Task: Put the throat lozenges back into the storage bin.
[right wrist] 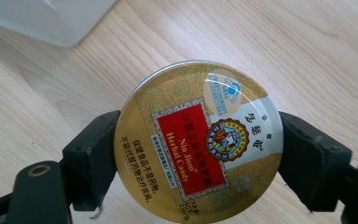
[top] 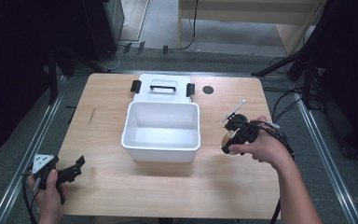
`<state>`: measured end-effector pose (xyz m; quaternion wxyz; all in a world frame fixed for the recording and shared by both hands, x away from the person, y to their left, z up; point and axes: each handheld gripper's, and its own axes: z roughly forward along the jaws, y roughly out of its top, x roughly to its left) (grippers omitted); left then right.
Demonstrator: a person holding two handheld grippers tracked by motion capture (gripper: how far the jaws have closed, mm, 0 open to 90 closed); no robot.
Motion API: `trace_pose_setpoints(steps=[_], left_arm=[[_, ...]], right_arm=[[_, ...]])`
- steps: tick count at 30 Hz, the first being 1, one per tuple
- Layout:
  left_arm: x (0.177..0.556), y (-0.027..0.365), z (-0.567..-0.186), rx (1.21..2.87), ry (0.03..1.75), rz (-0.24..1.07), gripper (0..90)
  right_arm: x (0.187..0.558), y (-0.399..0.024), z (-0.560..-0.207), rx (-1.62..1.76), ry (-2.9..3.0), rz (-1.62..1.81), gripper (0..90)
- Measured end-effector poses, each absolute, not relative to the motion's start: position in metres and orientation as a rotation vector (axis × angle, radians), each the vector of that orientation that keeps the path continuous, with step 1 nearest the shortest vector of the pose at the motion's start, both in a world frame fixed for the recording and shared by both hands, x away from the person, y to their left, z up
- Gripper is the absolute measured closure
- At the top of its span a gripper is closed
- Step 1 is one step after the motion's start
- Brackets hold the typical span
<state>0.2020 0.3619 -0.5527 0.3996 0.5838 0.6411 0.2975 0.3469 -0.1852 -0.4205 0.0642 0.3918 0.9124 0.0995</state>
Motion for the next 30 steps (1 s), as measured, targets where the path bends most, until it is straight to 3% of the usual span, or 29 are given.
trace_pose_setpoints(steps=[30], left_arm=[[0.203,0.362,-0.553,1.486,1.612,0.74,0.0]], right_arm=[[0.377,-0.141,-0.376,1.155,2.777,0.325,20.5]])
